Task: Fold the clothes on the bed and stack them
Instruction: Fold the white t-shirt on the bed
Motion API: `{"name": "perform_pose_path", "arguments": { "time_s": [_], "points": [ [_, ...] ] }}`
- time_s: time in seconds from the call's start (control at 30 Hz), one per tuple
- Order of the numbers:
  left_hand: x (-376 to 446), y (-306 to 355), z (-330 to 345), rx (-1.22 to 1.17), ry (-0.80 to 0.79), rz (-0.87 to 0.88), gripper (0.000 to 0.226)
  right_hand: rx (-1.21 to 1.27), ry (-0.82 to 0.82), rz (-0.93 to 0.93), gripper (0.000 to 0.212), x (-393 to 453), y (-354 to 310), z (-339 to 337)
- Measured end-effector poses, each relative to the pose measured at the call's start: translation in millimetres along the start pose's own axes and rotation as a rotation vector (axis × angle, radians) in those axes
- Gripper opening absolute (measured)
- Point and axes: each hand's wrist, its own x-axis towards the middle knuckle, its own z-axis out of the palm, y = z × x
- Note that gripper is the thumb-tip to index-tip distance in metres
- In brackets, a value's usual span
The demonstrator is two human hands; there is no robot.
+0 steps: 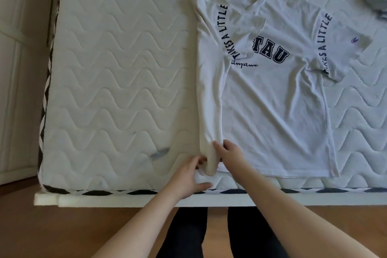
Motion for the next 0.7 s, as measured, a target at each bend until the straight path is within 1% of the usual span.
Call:
{"name": "perform_pose_path", "arguments": {
  "time_s": [0.07,0.17,0.2,0.23,0.33,0.4,0.43,0.47,0.53,0.63,0.7],
  "points": [
    [-1.2,-6.3,4.8,0.016,0.079,0.017,0.069,0.055,0.002,0.031,0.042,-5.2,4.2,3.1],
    [6.9,-11.3,16.4,0.001,0.265,0.002,0.069,0.204,-0.044,0.056,0.042,-5.8,7.2,7.8],
    [11.6,-10.1,19.3,-0.01,0.301,-0.005,0.071,0.263,-0.066,0.058,0.043,-4.1,7.9,8.0],
    [16.9,-7.4,21.5,-0.026,0.321,-0.011,0.075,0.3,-0.085,0.053,0.044,-2.4,9.3,7.5],
    [29.6,4.8,25.2,-0.039,0.369,-0.007,0.092,0.299,-0.138,-0.018,0.045,-1.4,15.6,2.0],
    [31.8,15.0,29.3,-0.062,0.363,0.01,0.104,0.345,-0.182,-0.035,0.045,-5.1,19.4,-5.1],
    [30.6,20.1,32.4,-0.056,0.361,0.012,0.107,0.387,-0.204,-0.032,0.042,-8.4,20.3,-8.5],
    [28.0,24.9,35.8,-0.047,0.374,0.009,0.106,0.433,-0.225,-0.03,0.04,-11.9,21.2,-11.9],
    [22.7,33.7,42.0,-0.063,0.44,-0.007,0.095,0.496,-0.241,-0.038,0.038,-17.2,23.5,-18.4],
    [15.1,40.4,44.9,-0.125,0.649,-0.019,0.079,0.454,-0.183,-0.109,0.036,-22.2,26.0,-31.6],
    [10.5,43.1,45.5,-0.092,0.751,-0.029,0.069,0.418,-0.13,-0.149,0.036,-22.8,28.6,-41.5]
  ]
}}
